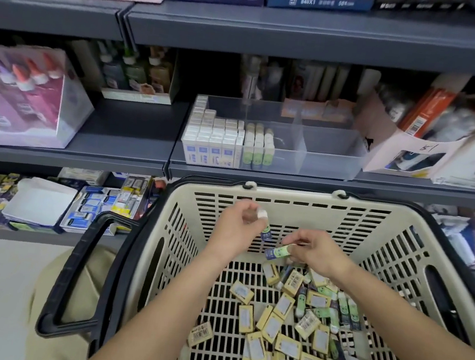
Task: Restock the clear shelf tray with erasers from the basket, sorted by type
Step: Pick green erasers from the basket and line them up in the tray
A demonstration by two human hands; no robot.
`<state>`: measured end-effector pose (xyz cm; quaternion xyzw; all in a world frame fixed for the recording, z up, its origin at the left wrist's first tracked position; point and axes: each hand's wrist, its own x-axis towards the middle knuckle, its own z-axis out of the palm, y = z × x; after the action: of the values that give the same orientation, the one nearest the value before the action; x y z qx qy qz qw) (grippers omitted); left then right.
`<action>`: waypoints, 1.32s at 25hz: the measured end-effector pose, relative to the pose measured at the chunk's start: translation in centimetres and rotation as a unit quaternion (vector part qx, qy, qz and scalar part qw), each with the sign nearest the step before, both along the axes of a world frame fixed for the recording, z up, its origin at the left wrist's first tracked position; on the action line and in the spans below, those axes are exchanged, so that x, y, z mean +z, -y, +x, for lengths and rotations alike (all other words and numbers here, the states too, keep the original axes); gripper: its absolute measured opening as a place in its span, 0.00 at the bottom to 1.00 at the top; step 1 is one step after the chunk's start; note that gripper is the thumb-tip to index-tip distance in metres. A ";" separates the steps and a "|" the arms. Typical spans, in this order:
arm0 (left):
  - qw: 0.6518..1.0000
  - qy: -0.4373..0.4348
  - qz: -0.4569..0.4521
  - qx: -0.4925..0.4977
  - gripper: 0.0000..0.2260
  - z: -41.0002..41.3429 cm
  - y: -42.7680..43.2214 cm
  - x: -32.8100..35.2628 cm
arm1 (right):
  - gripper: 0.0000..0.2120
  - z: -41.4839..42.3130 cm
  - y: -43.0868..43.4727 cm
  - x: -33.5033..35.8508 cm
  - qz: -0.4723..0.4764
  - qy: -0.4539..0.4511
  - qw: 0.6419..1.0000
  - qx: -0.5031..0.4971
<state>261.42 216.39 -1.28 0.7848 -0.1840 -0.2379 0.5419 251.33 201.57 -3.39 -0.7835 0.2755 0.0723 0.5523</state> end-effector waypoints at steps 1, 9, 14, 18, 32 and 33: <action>0.999 0.035 -0.012 -0.013 0.11 0.3 -0.2 1.0 | 0.07 0.0 0.1 0.8 0.007 0.011 1.000 0.014; 0.977 0.196 -0.083 0.024 0.05 3.9 0.2 5.4 | 0.10 2.3 1.6 8.3 -0.078 0.124 0.988 0.051; 0.977 0.178 -0.104 0.057 0.05 5.4 0.1 4.6 | 0.10 7.2 4.4 13.4 -0.183 0.233 0.952 -0.075; 0.981 0.159 -0.099 0.059 0.05 6.1 0.1 3.8 | 0.05 11.6 4.8 13.9 -0.361 0.224 0.903 -0.067; 0.984 0.112 -0.127 0.061 0.08 7.0 0.3 3.8 | 0.10 16.7 4.9 10.7 -0.365 0.102 0.925 0.031; 0.984 0.110 -0.127 0.061 0.07 7.0 0.3 3.7 | 0.11 16.8 4.8 10.5 -0.358 0.088 0.929 0.031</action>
<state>268.39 216.11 2.47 0.7404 -0.2228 -0.0912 0.6276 268.11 196.80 7.14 -0.9404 0.2089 -0.0835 0.2550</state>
